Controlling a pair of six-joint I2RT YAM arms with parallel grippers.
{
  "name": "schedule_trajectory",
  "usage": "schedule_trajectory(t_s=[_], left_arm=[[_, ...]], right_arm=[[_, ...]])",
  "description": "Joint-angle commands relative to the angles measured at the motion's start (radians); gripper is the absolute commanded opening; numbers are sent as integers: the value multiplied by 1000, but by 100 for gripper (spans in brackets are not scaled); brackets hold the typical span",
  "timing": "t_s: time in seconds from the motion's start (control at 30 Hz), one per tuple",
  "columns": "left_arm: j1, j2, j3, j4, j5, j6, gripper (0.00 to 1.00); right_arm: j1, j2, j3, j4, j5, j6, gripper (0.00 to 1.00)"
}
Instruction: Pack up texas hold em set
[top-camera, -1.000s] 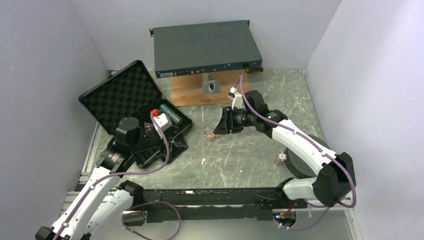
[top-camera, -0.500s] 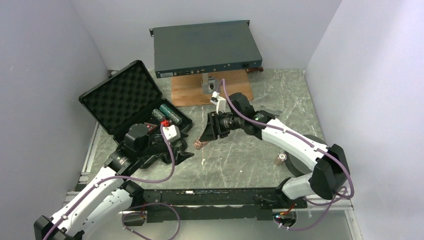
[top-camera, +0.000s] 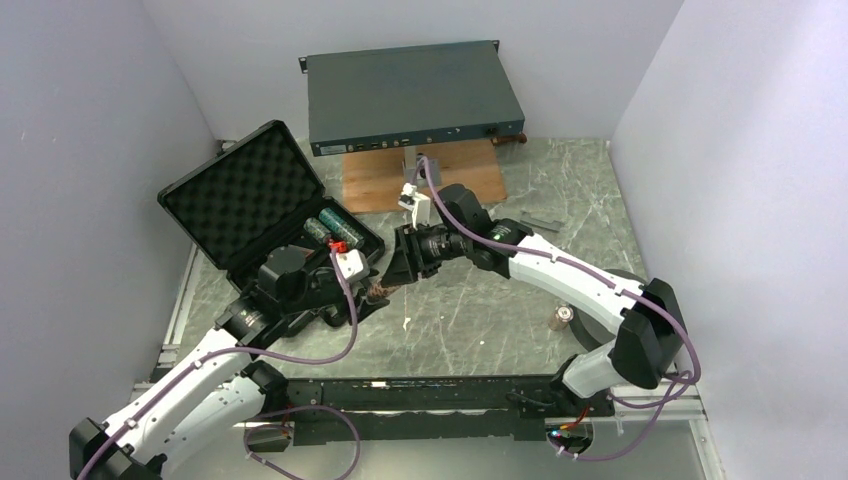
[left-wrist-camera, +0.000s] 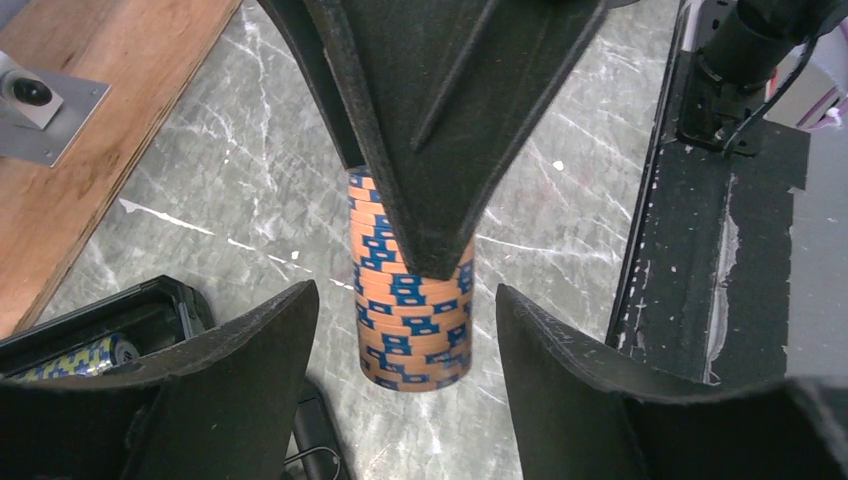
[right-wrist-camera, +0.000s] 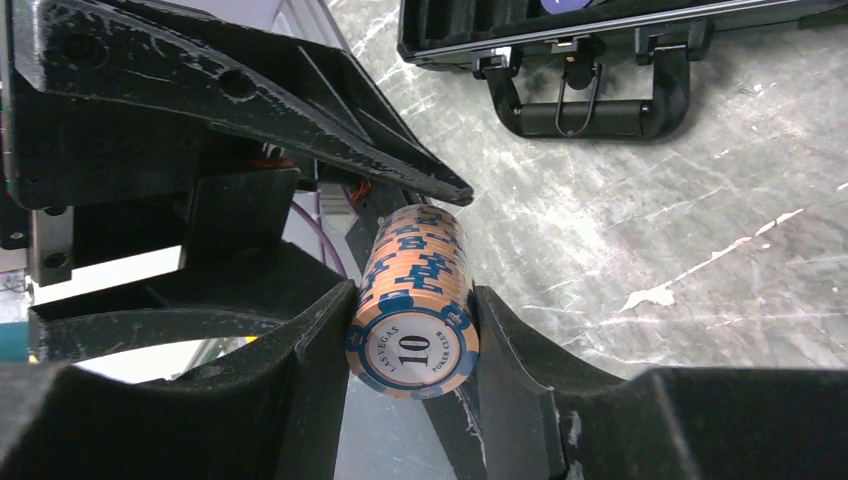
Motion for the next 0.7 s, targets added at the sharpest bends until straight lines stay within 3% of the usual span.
schedule_trajectory(t_s=[0.0,0.1,0.23,0.53,0.6,0.67], left_arm=[[-13,2,21,12,-63,24,69],[-13,2,20,12,-60,26,64],[-13,16,32,-2,-60,26,44],[-16,29,35,-6,-59,22,48],[-17,32,36,-8,-47,26,42],[-18,37,39,-12,-38,26,31]], right_arm=[[22,-13,63,89,-35,25,0],[31,-7,66,90,-36,26,0],[38,1,70,90,-37,26,0],[46,-1,69,101,-34,37,0],[48,-2,69,102,-35,38,0],[48,-1,68,105,-34,40,0]])
